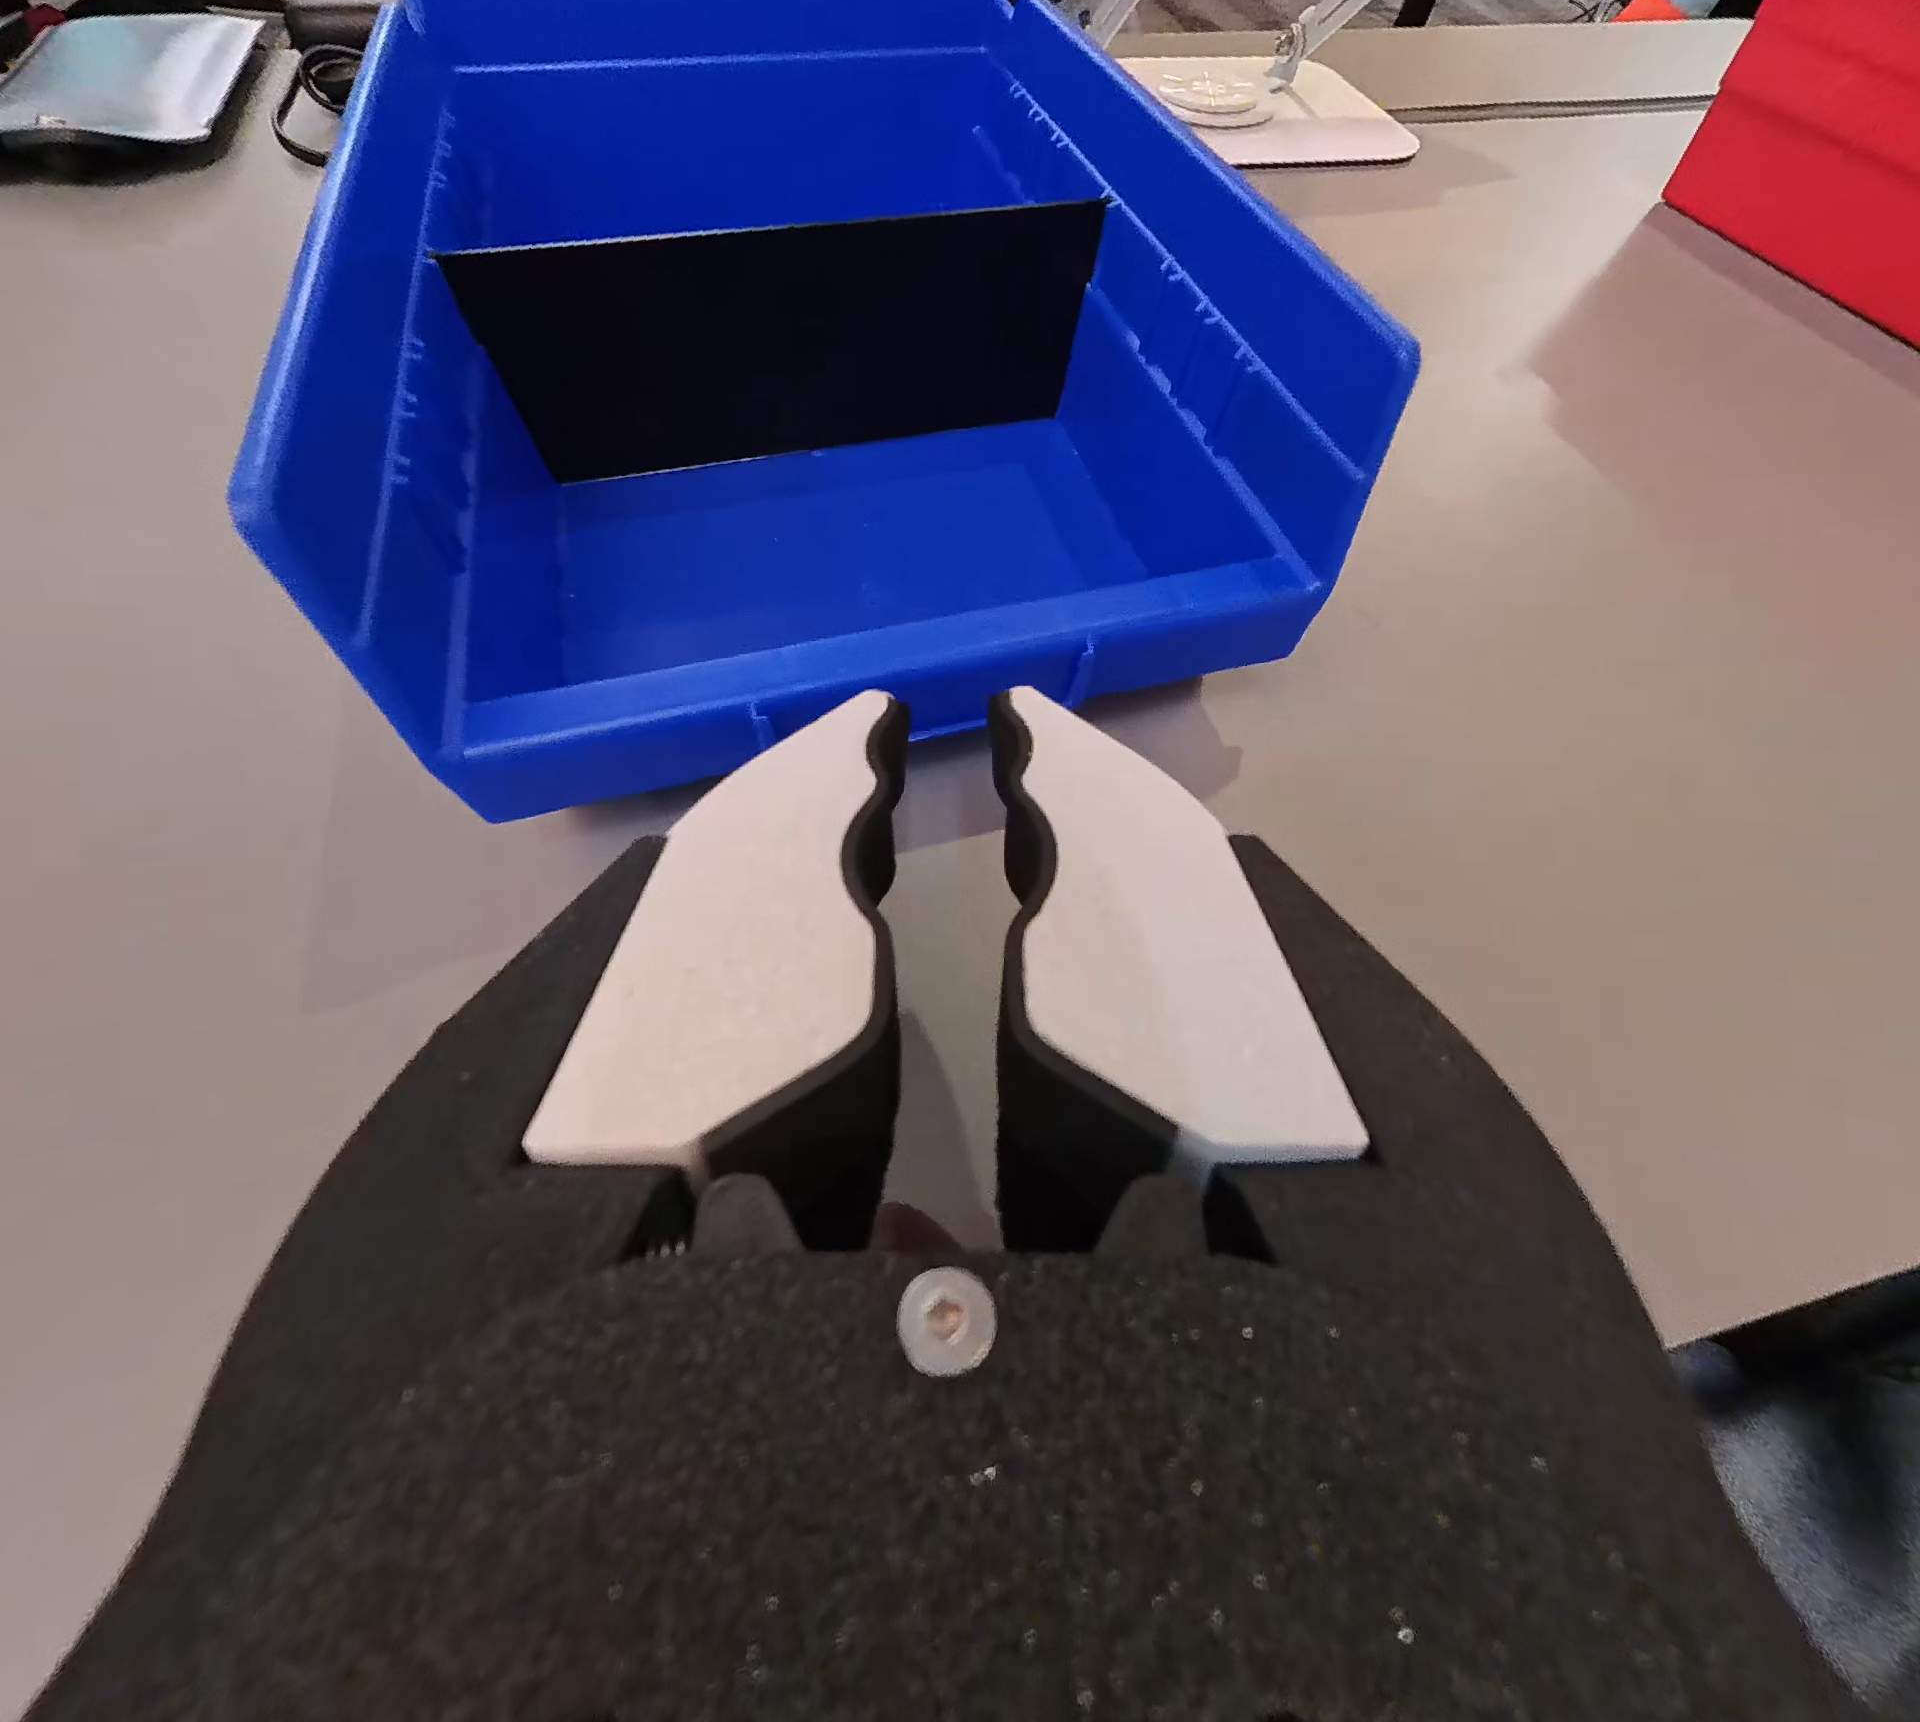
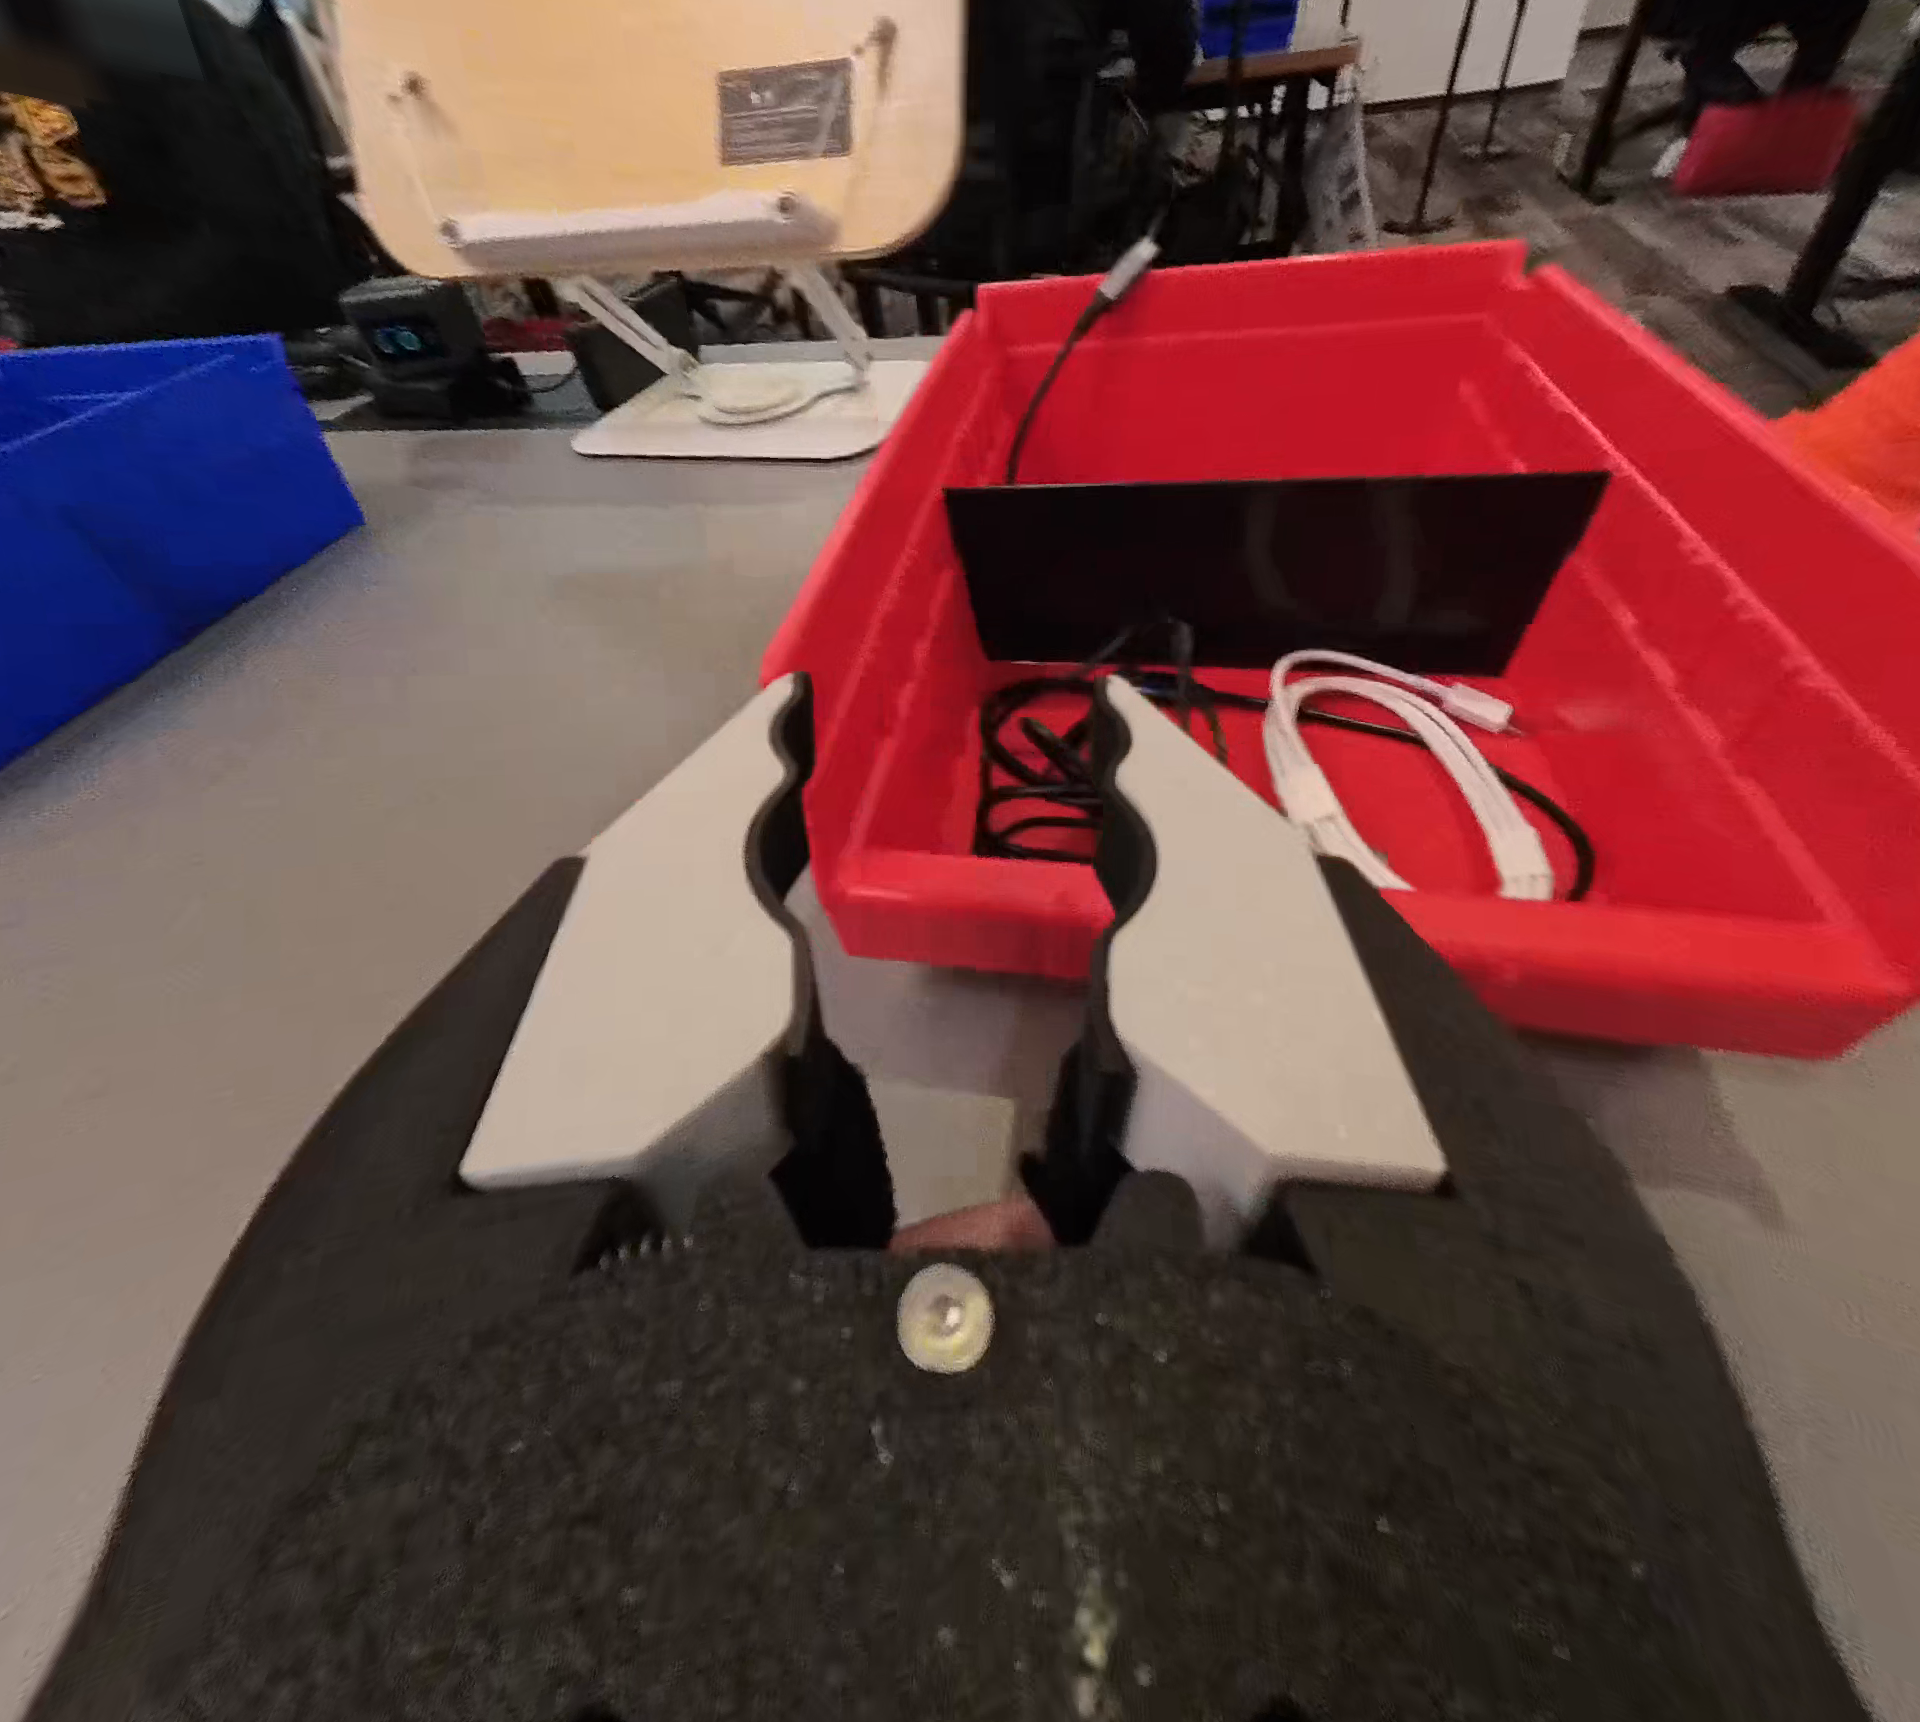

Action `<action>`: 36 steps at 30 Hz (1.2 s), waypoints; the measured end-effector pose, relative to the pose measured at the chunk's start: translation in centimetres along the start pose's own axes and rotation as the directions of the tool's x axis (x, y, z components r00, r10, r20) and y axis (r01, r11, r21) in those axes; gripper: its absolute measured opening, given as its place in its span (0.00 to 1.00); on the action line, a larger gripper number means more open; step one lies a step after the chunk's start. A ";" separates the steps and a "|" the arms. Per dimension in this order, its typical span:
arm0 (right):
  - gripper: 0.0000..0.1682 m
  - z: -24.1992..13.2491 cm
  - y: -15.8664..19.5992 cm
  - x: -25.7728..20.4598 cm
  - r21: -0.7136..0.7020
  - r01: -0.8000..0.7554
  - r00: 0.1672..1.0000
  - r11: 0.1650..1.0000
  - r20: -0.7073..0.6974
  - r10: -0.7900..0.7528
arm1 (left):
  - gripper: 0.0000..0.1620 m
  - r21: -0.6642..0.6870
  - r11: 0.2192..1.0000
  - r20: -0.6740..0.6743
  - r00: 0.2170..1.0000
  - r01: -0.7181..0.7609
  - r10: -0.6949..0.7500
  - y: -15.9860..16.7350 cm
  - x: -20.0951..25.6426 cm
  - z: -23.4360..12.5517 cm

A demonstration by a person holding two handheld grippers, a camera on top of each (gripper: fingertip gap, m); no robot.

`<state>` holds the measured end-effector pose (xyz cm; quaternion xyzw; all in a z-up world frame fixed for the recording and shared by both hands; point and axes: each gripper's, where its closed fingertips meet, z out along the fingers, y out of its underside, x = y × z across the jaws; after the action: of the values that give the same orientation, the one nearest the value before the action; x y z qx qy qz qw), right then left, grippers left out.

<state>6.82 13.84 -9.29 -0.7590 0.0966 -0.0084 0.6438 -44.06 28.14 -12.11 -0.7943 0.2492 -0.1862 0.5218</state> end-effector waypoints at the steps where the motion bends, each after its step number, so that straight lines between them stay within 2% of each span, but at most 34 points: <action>1: 0.31 0.4 0.3 -1.5 -0.006 0.009 0.999 1.000 0.035 -0.009 | 0.10 0.003 1.000 -0.004 1.000 -0.004 0.004 -0.1 0.2 0.0; 3: 0.38 1.5 1.7 -4.3 -0.067 0.038 0.996 0.997 0.088 -0.032 | 0.11 0.018 1.000 -0.023 1.000 -0.013 0.014 -0.3 0.8 0.1; 5: 0.40 2.4 2.5 -5.9 -0.100 0.095 0.993 0.990 0.074 -0.088 | 0.13 0.041 0.999 -0.041 0.999 -0.026 0.028 -0.8 1.9 0.3; 8: 0.56 2.6 3.1 -8.3 -0.120 0.129 0.990 0.984 0.067 -0.121 | 0.16 0.072 0.994 -0.093 0.991 -0.088 0.095 -1.3 4.7 0.8; 11: 0.55 1.1 3.7 -12.2 -0.121 0.154 0.973 0.981 0.193 -0.129 | 0.19 0.105 0.980 -0.150 0.971 -0.169 0.184 -1.6 8.6 1.4; 12: 0.51 0.2 3.9 -13.6 -0.122 0.170 0.960 0.978 0.247 -0.136 | 0.20 0.112 0.978 -0.190 0.962 -0.175 0.194 -1.7 10.4 1.5; 13: 0.43 -0.7 3.9 -14.6 -0.113 0.181 0.949 0.977 0.280 -0.143 | 0.21 0.114 0.979 -0.241 0.951 -0.168 0.191 -1.6 12.5 1.6; 15: 0.41 -2.6 1.7 -15.5 -0.013 0.155 0.952 0.988 0.268 -0.146 | 0.25 0.105 0.983 -0.345 0.921 -0.151 0.179 -1.2 16.8 1.6; 17: 0.41 -4.5 -2.0 -13.2 0.132 0.094 0.988 0.987 0.110 -0.109 | 0.27 0.096 0.988 -0.417 0.896 -0.120 0.150 -1.1 20.8 1.6; 19: 0.42 -6.6 -4.3 -9.2 0.221 0.039 0.996 0.974 -0.081 -0.022 | 0.31 0.094 0.992 -0.499 0.858 -0.089 0.124 -1.1 24.9 1.8; 21: 0.41 -8.9 -4.7 -5.4 0.257 0.048 0.967 0.965 -0.253 0.019 | 0.33 0.103 0.990 -0.516 0.846 -0.095 0.135 -1.8 28.1 2.7; 23: 0.41 -10.0 -2.4 -2.6 0.164 0.059 0.927 0.985 -0.374 0.007 | 0.34 0.135 0.987 -0.537 0.830 -0.092 0.151 -3.3 31.1 3.6; 25: 0.41 -9.9 0.8 -0.6 0.046 0.017 0.904 0.999 -0.428 0.004 | 0.34 0.138 0.986 -0.545 0.825 -0.091 0.152 -4.6 33.9 5.3; 27: 0.41 -8.9 3.3 0.8 -0.026 -0.091 0.903 0.996 -0.423 0.072 | 0.34 0.085 0.990 -0.552 0.822 -0.111 0.140 -4.9 36.5 7.7; 28: 0.39 -8.3 4.4 1.4 -0.057 -0.136 0.902 0.989 -0.420 0.099 | 0.36 0.054 0.988 -0.531 0.834 -0.143 0.150 -4.7 37.4 9.2; 30: 0.29 -7.1 5.6 1.5 -0.095 -0.190 0.919 0.977 -0.367 0.143 | 0.35 -0.001 0.976 -0.444 0.874 -0.220 0.196 -3.8 37.9 12.1; 31: 0.18 -6.8 5.5 1.5 -0.090 -0.215 0.919 0.972 -0.355 0.170 | 0.29 -0.020 0.967 -0.409 0.885 -0.254 0.224 -3.3 37.8 13.1; 32: 0.16 -6.8 5.5 1.9 -0.094 -0.218 0.910 0.972 -0.380 0.167 | 0.26 -0.057 0.959 -0.394 0.889 -0.278 0.234 -2.6 37.7 13.6; 33: 0.12 -6.8 5.4 2.2 -0.107 -0.196 0.905 0.975 -0.403 0.137 | 0.22 -0.097 0.967 -0.379 0.907 -0.237 0.184 -2.3 37.5 13.9; 35: 0.01 -7.1 5.1 3.1 -0.129 -0.128 0.876 0.983 -0.480 0.051 | 0.06 -0.119 0.977 -0.314 0.940 -0.176 0.132 -2.6 36.3 14.1; 36: 0.01 -7.0 5.1 2.9 -0.152 -0.093 0.876 0.984 -0.481 0.008 | 0.05 -0.115 0.973 -0.306 0.939 -0.199 0.156 -2.6 36.0 14.1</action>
<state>8.01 5.75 -13.38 -0.7828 0.2729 -0.1706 0.5326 -6.64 18.11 -13.83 -0.7674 0.4077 -0.2361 0.4349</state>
